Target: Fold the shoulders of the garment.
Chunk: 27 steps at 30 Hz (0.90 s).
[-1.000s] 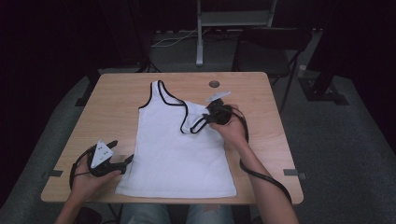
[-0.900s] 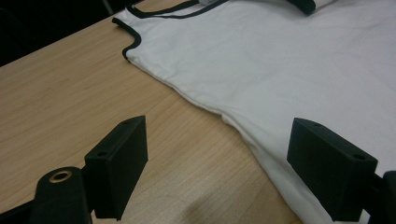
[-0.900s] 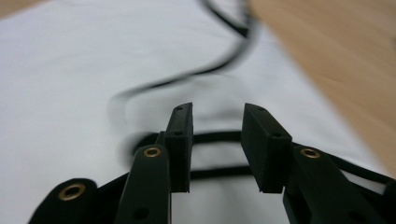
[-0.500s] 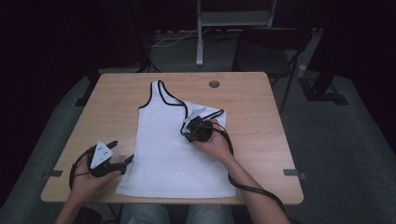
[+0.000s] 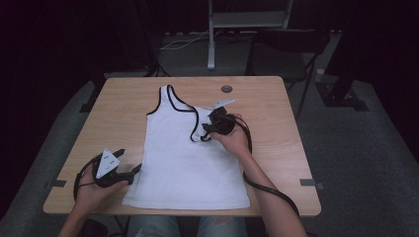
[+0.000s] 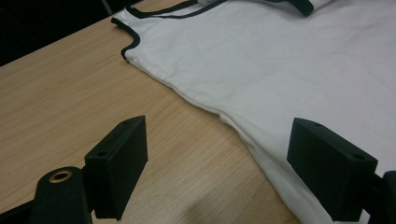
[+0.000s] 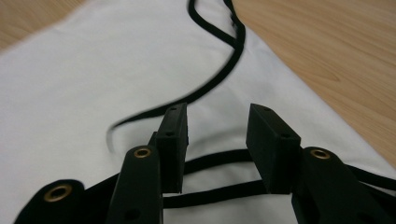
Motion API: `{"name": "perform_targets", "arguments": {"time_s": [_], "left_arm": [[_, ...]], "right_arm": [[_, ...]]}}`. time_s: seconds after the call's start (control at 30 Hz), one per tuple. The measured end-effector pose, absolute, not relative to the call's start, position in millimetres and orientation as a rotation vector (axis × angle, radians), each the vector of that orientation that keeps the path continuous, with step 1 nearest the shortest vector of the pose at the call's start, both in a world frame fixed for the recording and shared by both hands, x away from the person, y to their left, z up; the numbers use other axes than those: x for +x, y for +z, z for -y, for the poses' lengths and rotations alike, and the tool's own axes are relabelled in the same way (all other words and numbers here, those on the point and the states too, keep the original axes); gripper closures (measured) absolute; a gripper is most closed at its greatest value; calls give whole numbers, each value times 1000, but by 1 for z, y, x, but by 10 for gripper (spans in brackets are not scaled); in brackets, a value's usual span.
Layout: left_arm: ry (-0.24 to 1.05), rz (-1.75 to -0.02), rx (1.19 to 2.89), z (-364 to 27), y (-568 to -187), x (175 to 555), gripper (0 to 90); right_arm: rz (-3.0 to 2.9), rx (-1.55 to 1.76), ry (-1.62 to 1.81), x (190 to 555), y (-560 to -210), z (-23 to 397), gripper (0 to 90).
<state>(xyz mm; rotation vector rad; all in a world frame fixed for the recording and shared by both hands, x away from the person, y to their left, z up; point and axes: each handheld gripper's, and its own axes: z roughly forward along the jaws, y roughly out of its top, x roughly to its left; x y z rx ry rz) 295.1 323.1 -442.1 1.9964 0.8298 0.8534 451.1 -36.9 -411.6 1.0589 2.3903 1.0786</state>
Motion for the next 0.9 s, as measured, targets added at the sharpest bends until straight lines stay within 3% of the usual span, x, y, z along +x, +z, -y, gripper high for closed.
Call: {"name": "perform_targets", "arguments": {"time_s": [0.43,0.9], "left_arm": [[853,-829,2003,-323,-442,295,203],[863,-831,2002,-322,-442,295,202]], "right_arm": [[-2462,890,954,429,-433,13,542],[-2388,983,999,423,-421,21,352]]}}
